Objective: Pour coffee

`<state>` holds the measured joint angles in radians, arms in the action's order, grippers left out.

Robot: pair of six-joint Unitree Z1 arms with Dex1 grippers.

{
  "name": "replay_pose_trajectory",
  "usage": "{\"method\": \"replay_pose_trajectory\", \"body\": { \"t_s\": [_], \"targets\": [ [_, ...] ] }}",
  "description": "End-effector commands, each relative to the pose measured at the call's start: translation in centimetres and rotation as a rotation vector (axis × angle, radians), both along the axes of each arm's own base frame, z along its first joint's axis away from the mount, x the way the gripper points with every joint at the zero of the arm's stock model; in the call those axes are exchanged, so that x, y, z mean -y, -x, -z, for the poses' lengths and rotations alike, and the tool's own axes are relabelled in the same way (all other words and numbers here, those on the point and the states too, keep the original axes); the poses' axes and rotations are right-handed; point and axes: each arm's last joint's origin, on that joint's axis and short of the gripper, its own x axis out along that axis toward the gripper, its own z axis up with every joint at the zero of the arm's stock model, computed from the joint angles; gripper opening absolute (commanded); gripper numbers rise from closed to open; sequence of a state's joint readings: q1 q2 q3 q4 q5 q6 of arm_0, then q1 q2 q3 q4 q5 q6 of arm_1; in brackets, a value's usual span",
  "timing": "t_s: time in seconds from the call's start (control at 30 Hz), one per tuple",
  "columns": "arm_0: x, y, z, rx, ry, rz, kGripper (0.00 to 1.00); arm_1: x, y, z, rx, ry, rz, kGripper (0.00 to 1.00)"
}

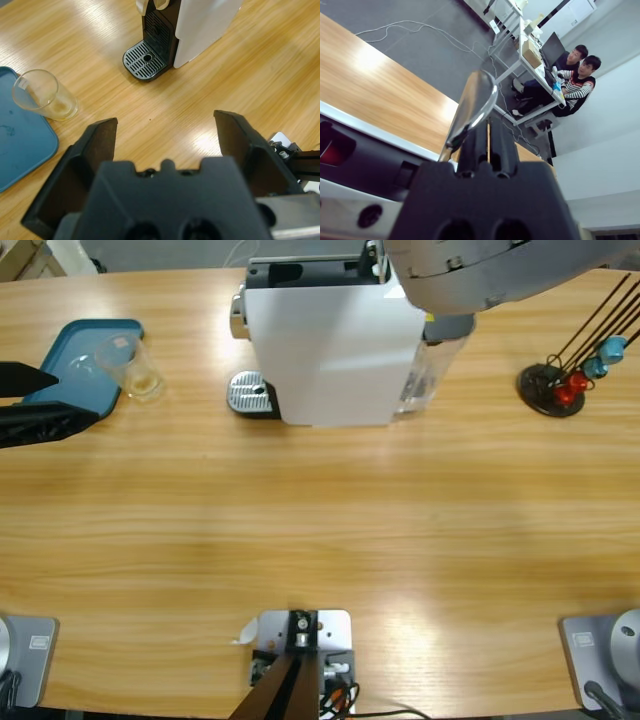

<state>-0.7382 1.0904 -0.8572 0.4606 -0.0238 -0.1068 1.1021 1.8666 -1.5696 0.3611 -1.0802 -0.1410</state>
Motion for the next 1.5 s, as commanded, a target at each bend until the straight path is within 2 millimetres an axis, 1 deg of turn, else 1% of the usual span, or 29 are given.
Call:
{"method": "replay_pose_trajectory", "body": {
  "t_s": [0.03, 0.2, 0.47, 0.57, 0.67, 0.77, 0.9, 1.03, 1.13, 1.3, 1.5],
  "targets": [
    [0.5, -0.2, 1.5, -0.036, -0.040, 0.029, 0.812, -3.1, -1.0, 3.4, -0.052, 0.080, -0.045, 0.000],
    [0.5, -0.3, 1.4, -0.035, -0.039, 0.029, 0.813, -4.0, -1.2, 3.5, -0.061, 0.080, -0.066, 0.000],
    [0.5, -0.3, 1.4, -0.034, -0.039, 0.029, 0.812, -5.1, 0.0, 4.2, -0.072, 0.090, -0.103, 0.000],
    [0.6, -0.3, 1.4, -0.034, -0.039, 0.029, 0.812, -5.6, 1.2, 4.6, -0.083, 0.081, -0.118, 0.000],
    [0.5, -0.2, 1.4, -0.033, -0.037, 0.029, 0.812, -6.1, 2.7, 5.6, -0.110, 0.080, -0.126, 0.000],
    [0.5, -0.2, 1.4, -0.033, -0.037, 0.030, 0.812, -6.4, 3.2, 6.1, -0.122, 0.085, -0.130, 0.000],
    [0.5, -0.2, 1.5, -0.036, -0.038, 0.031, 0.814, -6.5, 3.0, 6.0, -0.133, 0.097, -0.146, 0.000],
    [0.6, -0.2, 1.5, -0.037, -0.039, 0.032, 0.814, -5.7, 0.8, 5.9, -0.142, 0.115, -0.120, 0.000],
    [0.6, -0.3, 1.5, -0.037, -0.039, 0.032, 0.815, -5.9, -0.4, 6.0, -0.147, 0.128, -0.117, 0.000],
    [0.5, -0.2, 1.5, -0.035, -0.039, 0.031, 0.814, -7.4, -1.1, 6.7, -0.157, 0.138, -0.138, 0.000],
    [0.5, -0.2, 1.4, -0.034, -0.038, 0.031, 0.813, -7.8, -1.2, 7.2, -0.162, 0.130, -0.139, 0.000]
  ]
}}
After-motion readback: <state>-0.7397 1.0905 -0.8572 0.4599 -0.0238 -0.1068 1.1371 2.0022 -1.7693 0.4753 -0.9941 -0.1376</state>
